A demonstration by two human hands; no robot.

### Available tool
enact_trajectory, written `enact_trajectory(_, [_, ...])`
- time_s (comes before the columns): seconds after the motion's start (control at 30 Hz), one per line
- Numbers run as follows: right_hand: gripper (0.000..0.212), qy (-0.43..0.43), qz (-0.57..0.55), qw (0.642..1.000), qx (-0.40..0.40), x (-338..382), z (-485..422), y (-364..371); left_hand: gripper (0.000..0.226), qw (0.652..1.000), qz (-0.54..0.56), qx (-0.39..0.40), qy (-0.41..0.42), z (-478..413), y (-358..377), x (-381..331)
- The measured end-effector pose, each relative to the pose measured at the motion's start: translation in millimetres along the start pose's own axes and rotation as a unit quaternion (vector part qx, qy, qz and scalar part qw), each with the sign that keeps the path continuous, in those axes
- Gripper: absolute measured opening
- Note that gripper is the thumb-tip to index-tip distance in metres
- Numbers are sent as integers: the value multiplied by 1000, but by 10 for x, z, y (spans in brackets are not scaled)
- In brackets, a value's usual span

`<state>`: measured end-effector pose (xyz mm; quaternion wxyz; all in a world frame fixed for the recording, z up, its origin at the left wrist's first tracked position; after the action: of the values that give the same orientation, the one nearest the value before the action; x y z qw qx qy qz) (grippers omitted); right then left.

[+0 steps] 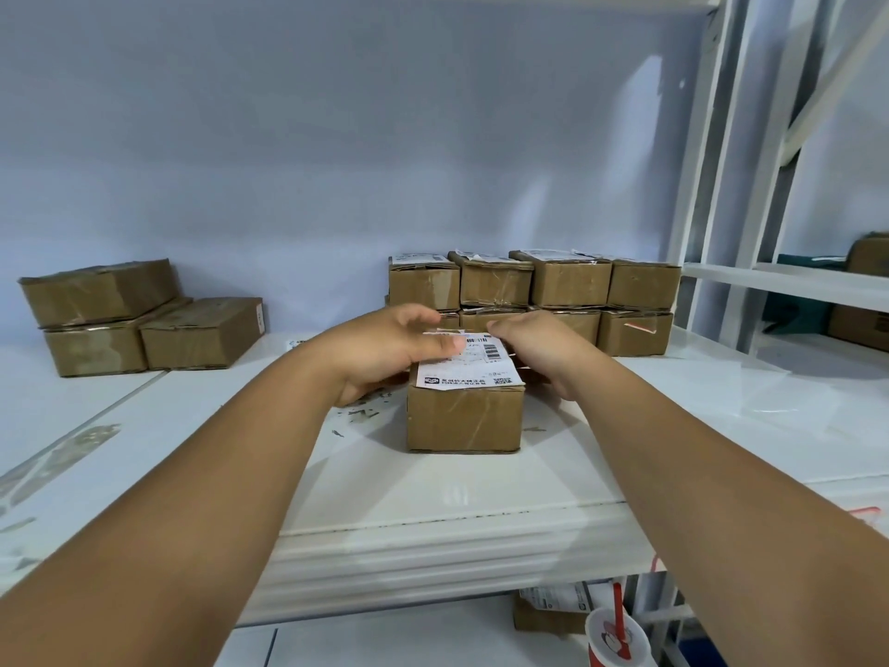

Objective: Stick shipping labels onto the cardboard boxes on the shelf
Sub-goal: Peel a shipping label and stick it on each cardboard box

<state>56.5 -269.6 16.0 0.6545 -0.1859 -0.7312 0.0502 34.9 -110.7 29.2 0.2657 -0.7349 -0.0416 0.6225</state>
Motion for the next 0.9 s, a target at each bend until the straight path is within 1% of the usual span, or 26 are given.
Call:
enact_trajectory(0.07, [17, 6, 3, 1000, 1, -3, -13, 4, 47, 1000, -29, 6, -11, -9, 23, 37])
enact_trajectory(0.17, [30, 11, 8, 1000, 4, -12, -21, 17, 46, 998, -64, -6, -1, -14, 33, 33])
enact_trajectory(0.23, [40, 17, 1, 1000, 19, -16, -30, 36, 50, 997, -74, -13, 7, -15, 36, 21])
enact_trajectory(0.27, [41, 23, -17, 999, 30, -11, -23, 53, 53, 997, -72, -15, 7, -20, 36, 21])
enact_trajectory(0.3, [36, 27, -44, 998, 43, 3, -2, 72, 54, 998, -68, -17, 7, -25, 40, 22])
enact_trajectory(0.37, [19, 32, -102, 992, 61, 32, 20, 81, 56, 998, -59, -19, 11, -24, 41, 17])
enact_trajectory(0.43, [11, 31, -147, 987, 61, 48, 29, 64, 64, 998, -49, -24, 17, -32, 27, 11])
enact_trajectory(0.5, [10, 16, -184, 982, 31, 79, 10, 4, 72, 999, -19, -31, 23, -29, 10, -15])
enact_trajectory(0.57, [11, 0, -221, 975, -9, 116, -6, -83, 75, 999, 33, -27, 22, -17, 17, -39])
enact_trajectory(0.6, [11, -8, -237, 971, -32, 128, -11, -132, 74, 997, 67, -19, 16, -11, 34, -45])
enact_trajectory(0.67, [10, -24, -265, 961, -73, 144, -6, -219, 63, 990, 144, 5, -2, 4, 72, -51])
enact_trajectory(0.7, [8, -31, -278, 956, -87, 150, -1, -252, 64, 985, 173, 22, -7, 19, 97, -60])
enact_trajectory(0.73, [7, -38, -288, 952, -96, 156, 6, -279, 66, 981, 189, 43, -7, 37, 120, -73])
enact_trajectory(0.8, [11, -49, -301, 946, -109, 179, 37, -327, 71, 979, 187, 85, 3, 82, 170, -113])
enact_trajectory(0.83, [14, -50, -306, 944, -111, 186, 48, -339, 70, 977, 189, 95, 11, 92, 177, -129])
enact_trajectory(0.9, [23, -44, -322, 941, -96, 182, 48, -319, 66, 975, 205, 84, 21, 79, 160, -137])
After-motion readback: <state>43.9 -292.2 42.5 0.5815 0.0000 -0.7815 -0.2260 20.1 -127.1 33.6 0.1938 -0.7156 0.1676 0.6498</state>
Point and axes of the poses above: each hand's wrist, its own z-axis away from the middle knuckle, its own y-axis out of the palm, x = y × z, the point moved 7 cm from there along -z, towards the middle knuckle, and after that the axes turned 4 degrees about -x, right-handed, at the moved point
